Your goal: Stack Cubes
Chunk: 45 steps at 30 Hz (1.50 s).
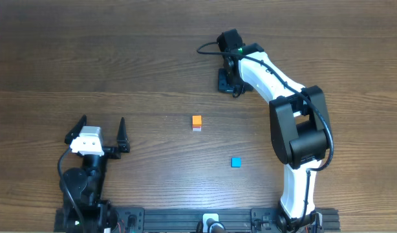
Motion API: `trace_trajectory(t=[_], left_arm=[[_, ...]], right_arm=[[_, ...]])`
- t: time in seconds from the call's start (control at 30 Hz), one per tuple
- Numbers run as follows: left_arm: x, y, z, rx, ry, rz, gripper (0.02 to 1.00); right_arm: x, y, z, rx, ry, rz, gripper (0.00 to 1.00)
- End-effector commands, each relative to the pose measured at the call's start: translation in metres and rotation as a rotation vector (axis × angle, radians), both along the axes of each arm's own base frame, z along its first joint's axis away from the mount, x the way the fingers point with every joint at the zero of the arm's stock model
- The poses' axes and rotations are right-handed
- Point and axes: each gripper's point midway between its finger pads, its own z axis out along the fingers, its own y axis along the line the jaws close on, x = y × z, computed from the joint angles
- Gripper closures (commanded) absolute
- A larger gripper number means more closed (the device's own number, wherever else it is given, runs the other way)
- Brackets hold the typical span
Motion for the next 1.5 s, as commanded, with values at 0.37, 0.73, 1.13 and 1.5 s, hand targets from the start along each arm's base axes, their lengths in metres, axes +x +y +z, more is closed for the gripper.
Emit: trace_trajectory(t=[0.37,0.73,1.13,1.5], left_arm=[[0.000,-0.004,-0.001,0.016,-0.003,-0.021,0.018],[0.000,-0.004,-0.001,0.016,-0.003,-0.021,0.018],[0.000,-0.004,-0.001,0.016,-0.003,-0.021,0.018],[0.000,-0.004,-0.001,0.016,-0.003,-0.021,0.020]], right_arm=[[-0.051,0.034,0.126,0.046,-0.116,0.090,0.991],[-0.109,0.102,0.140,0.072,-0.114,0.144,0.989],[-0.119,0.115,0.112,0.037,-0.046,0.122,0.991],[-0.125,0.120,0.096,0.016,-0.004,0.112,0.991]])
